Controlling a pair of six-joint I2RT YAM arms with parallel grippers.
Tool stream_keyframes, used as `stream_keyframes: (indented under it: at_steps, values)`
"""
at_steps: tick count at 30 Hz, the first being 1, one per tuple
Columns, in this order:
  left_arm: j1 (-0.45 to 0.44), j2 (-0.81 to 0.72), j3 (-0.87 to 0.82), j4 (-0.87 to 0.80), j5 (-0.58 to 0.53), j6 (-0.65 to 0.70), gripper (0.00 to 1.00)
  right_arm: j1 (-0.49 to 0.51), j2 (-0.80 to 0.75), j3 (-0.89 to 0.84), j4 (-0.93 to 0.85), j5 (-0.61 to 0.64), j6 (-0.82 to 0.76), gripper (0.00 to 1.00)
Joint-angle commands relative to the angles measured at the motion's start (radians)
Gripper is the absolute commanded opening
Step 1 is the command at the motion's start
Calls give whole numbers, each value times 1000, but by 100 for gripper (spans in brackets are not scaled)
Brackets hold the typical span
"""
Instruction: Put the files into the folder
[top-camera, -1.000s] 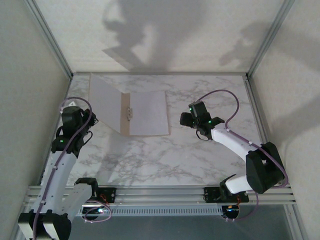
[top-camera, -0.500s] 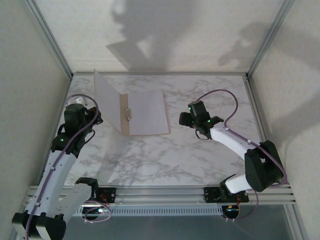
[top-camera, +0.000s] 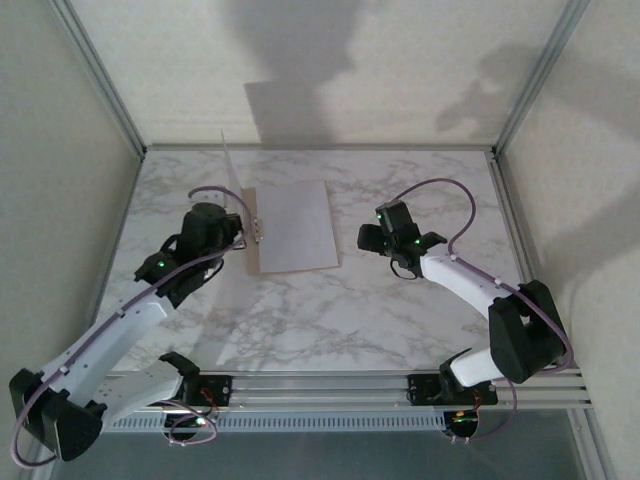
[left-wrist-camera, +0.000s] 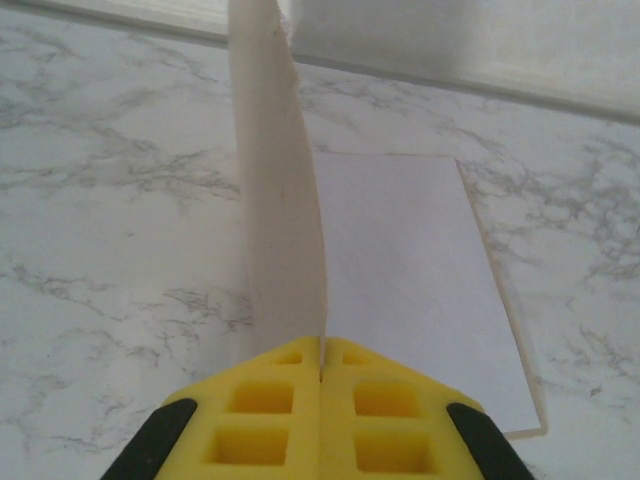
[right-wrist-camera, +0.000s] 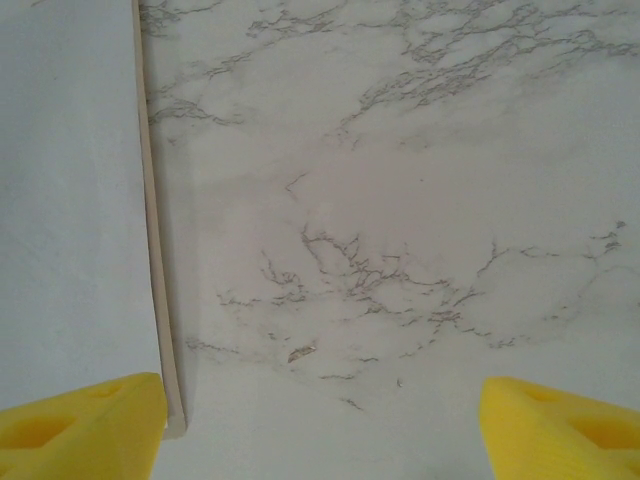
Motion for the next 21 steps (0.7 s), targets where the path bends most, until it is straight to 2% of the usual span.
stream_keyframes:
  at_steps: [1,7,13,21]
  values:
    - [-77,58,53,-21,-130,28,0,1,11,25,-10,11,9,82]
    - [-169,145,85,-16,-178,21,0,1,20,31,-13,5,7,82]
    - [-216,218,103,13,-160,12,0,1,13,28,-15,18,10,82]
    - [-285,349,146,41,-122,14,5,1,12,29,-22,37,13,82]
